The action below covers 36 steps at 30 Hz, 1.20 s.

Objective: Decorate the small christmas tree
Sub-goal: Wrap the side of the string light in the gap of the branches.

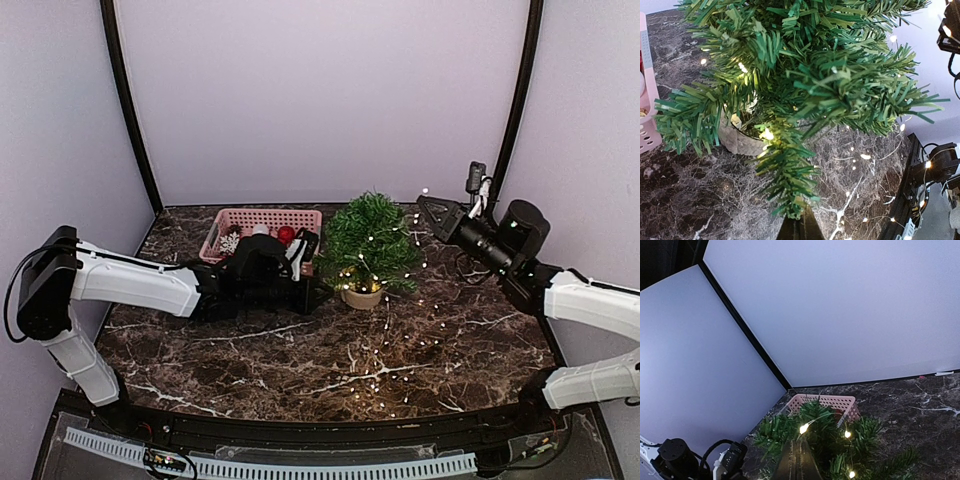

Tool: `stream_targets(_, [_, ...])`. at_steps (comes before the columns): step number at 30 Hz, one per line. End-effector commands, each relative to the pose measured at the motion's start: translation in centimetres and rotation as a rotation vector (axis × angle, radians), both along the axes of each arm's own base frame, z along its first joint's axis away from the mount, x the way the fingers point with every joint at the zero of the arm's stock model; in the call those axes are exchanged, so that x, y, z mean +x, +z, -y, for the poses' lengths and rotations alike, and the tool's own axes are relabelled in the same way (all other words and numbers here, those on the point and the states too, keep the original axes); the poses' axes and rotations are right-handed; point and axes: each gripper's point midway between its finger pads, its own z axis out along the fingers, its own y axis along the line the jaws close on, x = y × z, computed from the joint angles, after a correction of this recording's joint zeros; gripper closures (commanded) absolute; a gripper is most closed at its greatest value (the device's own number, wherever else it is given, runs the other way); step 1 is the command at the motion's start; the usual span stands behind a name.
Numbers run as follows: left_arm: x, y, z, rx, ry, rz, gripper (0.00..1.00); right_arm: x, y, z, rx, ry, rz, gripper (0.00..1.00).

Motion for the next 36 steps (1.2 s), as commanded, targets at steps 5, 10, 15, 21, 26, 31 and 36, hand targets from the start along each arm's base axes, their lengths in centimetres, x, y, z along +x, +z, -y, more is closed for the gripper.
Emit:
stream_targets(5, [0.9, 2.1, -1.1, -0.051, 0.017, 0.038, 1.0, 1.1, -2.5, 1.1, 0.022, -0.014, -0.003, 1.0])
stream_targets(10, [2.1, 2.2, -1.8, -0.05, 0.042, 0.054, 1.0, 0.8, -3.6, 0.8, 0.024, 0.029, -0.009, 1.0])
stream_targets(15, [3.8, 2.4, -2.3, -0.043, 0.062, 0.079, 1.0, -1.2, -3.8, -0.9, 0.04, 0.181, -0.012, 1.0])
stream_targets(21, [5.4, 2.6, -2.9, -0.037, 0.085, 0.1, 0.94, -4.8, -2.9, -2.0, 0.096, 0.371, -0.011, 1.0])
stream_targets(26, [5.3, 3.4, -4.2, -0.008, 0.113, 0.132, 0.59, -7.5, -1.4, -2.6, 0.109, 0.463, 0.013, 1.0])
stream_targets(31, [4.4, 6.0, -6.8, -0.001, 0.17, 0.182, 0.29, -8.9, -0.5, -3.0, 0.105, 0.497, 0.031, 1.0])
stream_targets(36, [0.8, 9.7, -7.9, -0.092, 0.133, 0.211, 0.24, -9.8, -0.7, -3.9, 0.076, 0.547, 0.017, 1.0])
